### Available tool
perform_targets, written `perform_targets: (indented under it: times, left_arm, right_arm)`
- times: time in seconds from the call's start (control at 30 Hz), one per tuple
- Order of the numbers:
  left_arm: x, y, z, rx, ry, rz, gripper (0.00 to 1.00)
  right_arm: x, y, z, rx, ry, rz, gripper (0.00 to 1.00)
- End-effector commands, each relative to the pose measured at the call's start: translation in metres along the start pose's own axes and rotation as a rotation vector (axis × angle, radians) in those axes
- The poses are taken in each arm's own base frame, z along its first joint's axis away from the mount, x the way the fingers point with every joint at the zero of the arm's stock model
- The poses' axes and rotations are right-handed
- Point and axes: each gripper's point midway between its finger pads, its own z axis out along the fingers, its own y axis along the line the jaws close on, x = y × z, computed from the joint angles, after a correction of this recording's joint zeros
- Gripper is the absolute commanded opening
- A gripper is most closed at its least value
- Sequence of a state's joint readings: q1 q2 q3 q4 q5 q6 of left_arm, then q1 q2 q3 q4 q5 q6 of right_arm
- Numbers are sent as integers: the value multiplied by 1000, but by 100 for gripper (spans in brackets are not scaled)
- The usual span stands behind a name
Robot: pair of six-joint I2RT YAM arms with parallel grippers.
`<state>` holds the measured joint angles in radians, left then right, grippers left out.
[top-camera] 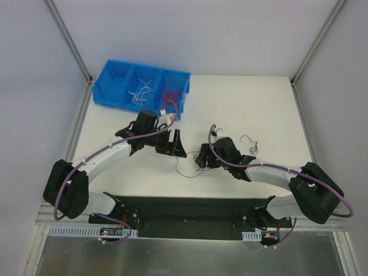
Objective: Untangle the cables
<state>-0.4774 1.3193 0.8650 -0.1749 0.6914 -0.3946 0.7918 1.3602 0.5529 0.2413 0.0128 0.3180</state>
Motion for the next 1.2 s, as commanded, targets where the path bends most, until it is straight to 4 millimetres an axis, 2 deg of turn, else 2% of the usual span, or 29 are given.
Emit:
perform_targets:
  times: [0.0, 0.07, 0.17, 0.3, 0.37, 0.5, 0.6, 0.67, 0.77, 0.83, 0.9, 1.07, 1.17]
  left_arm:
    - [4, 24, 24, -147, -10, -17, 77]
    - [4, 42, 33, -218, -11, -44, 70]
    - [11, 50, 51, -227, 46, -64, 64]
    - [31, 68, 73, -269, 133, -98, 58]
    - [36, 71, 77, -284, 146, -95, 49]
    - [31, 54, 71, -246, 110, -62, 18]
    - [19, 32, 61, -192, 52, -8, 5]
    - [12, 15, 50, -150, 17, 21, 0]
    - [5, -8, 34, -84, -27, 68, 0]
    - [-3, -29, 18, -31, -76, 130, 0]
    - [-15, -51, -4, -1, -145, 213, 0]
    - [-60, -112, -89, -6, -432, 410, 0]
    - [-77, -148, -128, 34, -559, 470, 0]
  right_arm:
    - [-17, 8, -7, -51, -101, 5, 67]
    - [-16, 6, -7, -48, -107, 8, 67]
    - [-16, 2, -7, -29, -114, 15, 67]
    - [-15, 0, -8, -23, -118, 17, 68]
    - [-15, -1, -7, -15, -118, 20, 69]
    - [-13, -10, 0, 56, -82, 35, 65]
    - [-14, -12, 7, 100, -59, 30, 58]
    - [-15, -13, 11, 135, -44, 23, 50]
    - [-12, -29, 18, 263, 5, 37, 33]
    - [-13, -37, 18, 350, 41, 43, 28]
    - [-13, -44, 20, 406, 53, 48, 30]
    - [-12, -49, 20, 442, 60, 55, 38]
    - [-11, -52, 21, 462, 69, 61, 42]
